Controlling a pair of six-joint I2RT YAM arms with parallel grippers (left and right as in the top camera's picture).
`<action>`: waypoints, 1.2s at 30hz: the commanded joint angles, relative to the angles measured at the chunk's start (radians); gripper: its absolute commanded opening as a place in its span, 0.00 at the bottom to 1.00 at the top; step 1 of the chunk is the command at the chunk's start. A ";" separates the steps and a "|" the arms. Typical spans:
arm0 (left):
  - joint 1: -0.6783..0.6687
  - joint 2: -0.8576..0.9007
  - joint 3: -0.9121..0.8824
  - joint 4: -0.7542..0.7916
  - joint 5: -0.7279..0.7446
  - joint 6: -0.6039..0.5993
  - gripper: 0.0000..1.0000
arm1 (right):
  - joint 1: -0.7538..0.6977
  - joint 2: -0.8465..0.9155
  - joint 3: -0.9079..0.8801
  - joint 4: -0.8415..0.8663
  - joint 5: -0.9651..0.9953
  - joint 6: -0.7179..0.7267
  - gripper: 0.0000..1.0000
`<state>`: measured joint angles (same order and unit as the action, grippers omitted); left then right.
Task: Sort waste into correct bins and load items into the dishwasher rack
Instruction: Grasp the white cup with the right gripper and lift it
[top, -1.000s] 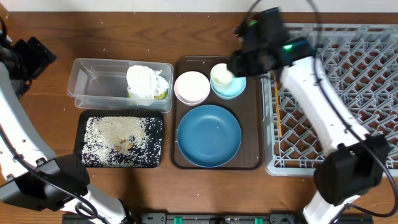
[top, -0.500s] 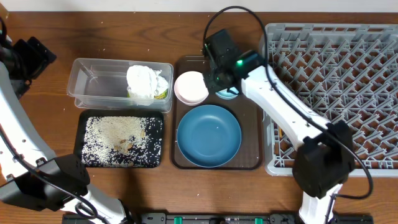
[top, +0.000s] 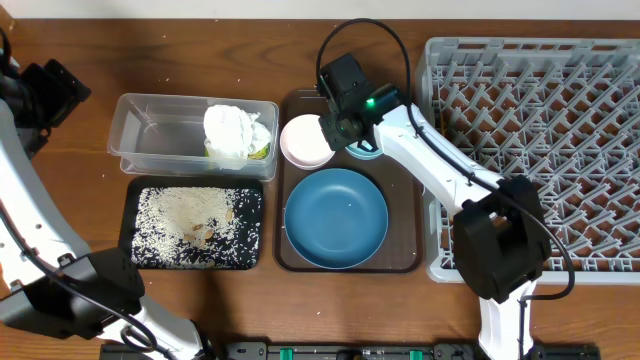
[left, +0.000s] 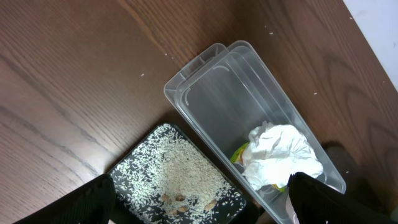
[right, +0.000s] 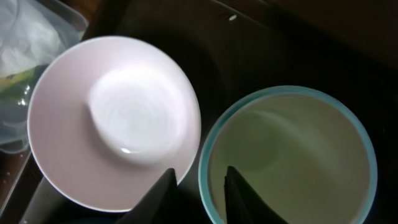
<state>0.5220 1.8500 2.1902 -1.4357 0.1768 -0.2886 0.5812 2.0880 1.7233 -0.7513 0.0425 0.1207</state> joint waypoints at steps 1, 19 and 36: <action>0.003 0.006 0.005 -0.003 -0.003 -0.002 0.91 | 0.002 0.005 0.014 -0.005 0.014 -0.027 0.17; 0.003 0.006 0.005 -0.003 -0.003 -0.002 0.91 | 0.000 0.005 -0.031 0.000 0.070 -0.033 0.01; 0.003 0.006 0.005 -0.003 -0.003 -0.002 0.91 | -0.047 -0.144 0.031 0.000 -0.028 -0.190 0.01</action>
<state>0.5220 1.8500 2.1902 -1.4357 0.1768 -0.2886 0.5682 2.0495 1.7012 -0.7521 0.0696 -0.0017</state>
